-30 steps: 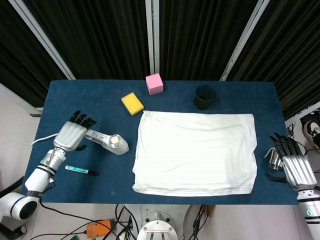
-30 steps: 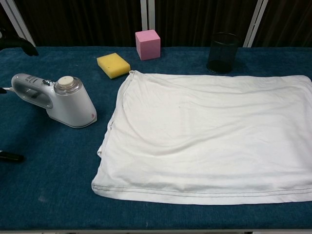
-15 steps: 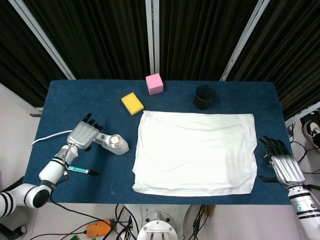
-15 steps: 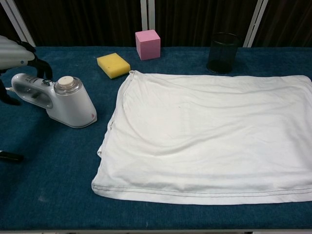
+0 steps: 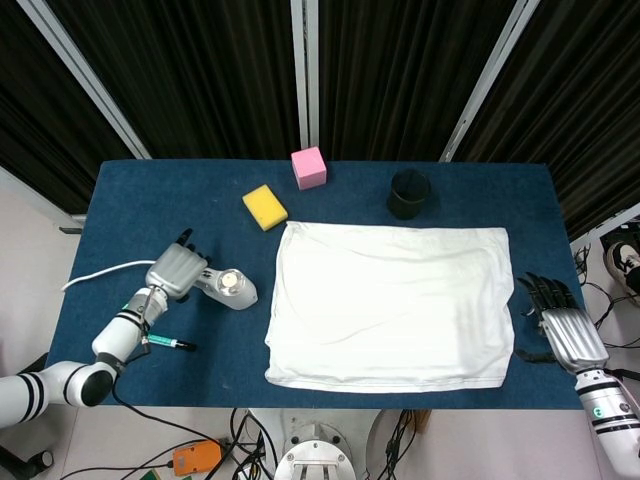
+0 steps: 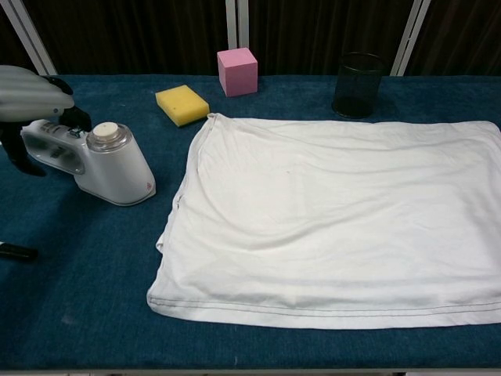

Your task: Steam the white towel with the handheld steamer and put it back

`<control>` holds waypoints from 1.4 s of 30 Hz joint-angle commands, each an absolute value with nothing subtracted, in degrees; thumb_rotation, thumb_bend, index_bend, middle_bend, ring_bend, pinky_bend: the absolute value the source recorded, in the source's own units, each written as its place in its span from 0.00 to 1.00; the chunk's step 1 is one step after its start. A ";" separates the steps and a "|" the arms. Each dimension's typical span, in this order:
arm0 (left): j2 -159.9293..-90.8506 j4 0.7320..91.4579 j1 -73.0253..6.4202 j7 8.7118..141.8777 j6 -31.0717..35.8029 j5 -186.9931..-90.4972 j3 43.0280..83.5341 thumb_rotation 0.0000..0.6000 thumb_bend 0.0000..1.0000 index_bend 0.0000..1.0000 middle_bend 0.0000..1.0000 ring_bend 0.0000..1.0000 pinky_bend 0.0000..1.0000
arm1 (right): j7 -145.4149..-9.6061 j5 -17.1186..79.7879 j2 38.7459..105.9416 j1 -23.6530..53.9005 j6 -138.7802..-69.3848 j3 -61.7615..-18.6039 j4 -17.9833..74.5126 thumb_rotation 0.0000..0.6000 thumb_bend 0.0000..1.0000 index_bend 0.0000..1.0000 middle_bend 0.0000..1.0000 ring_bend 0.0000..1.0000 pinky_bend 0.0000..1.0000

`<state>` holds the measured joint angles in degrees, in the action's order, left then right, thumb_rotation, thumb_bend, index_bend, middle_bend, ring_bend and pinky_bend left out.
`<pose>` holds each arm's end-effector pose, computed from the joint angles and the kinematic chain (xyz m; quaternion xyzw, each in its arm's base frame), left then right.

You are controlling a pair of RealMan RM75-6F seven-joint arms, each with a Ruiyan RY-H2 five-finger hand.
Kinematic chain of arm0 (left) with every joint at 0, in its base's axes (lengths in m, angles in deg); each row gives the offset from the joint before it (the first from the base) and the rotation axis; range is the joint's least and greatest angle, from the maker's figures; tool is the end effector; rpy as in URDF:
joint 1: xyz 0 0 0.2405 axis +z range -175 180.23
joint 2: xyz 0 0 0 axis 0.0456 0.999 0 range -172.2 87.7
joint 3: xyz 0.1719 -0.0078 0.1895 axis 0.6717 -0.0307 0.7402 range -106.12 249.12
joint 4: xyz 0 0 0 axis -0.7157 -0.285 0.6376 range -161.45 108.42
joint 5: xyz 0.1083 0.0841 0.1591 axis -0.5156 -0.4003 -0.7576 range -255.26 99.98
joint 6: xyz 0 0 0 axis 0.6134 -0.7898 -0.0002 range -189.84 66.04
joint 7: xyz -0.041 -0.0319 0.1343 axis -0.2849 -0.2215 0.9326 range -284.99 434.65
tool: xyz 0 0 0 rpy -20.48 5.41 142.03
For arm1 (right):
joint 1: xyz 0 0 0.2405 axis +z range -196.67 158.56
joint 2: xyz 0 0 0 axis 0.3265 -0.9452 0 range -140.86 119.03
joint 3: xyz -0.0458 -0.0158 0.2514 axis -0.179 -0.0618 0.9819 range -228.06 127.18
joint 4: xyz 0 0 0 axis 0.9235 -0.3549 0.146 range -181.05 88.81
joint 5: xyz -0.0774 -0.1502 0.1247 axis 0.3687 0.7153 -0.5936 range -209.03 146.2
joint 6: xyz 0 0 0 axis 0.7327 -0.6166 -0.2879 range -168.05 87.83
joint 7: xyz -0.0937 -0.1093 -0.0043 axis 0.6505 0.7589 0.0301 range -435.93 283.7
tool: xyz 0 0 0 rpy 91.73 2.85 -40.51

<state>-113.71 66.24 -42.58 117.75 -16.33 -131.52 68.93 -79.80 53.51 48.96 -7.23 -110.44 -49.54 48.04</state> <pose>-0.2019 0.3411 0.0430 -0.8407 -0.2454 -0.1451 0.4604 -0.3085 -0.2068 0.1438 0.6563 -0.4426 0.3327 0.5125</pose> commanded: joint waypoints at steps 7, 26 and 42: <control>-114.03 66.37 -45.03 118.70 -17.17 -127.78 70.81 1.00 0.13 0.43 0.50 0.35 0.03 | -80.73 52.81 49.23 -7.08 -110.15 -49.39 47.29 1.00 0.10 0.00 0.01 0.00 0.00; -113.15 66.50 -48.57 110.90 -23.42 -124.25 73.11 1.00 0.26 0.56 0.66 0.52 0.03 | -82.06 52.11 49.95 -7.25 -110.42 -49.34 46.20 1.00 0.10 0.00 0.01 0.00 0.00; -111.56 65.21 -48.37 100.46 -27.08 -128.97 74.02 1.00 0.53 0.63 0.73 0.60 0.35 | -81.87 52.02 49.33 -7.61 -111.38 -49.16 47.15 1.00 0.09 0.00 0.01 0.00 0.00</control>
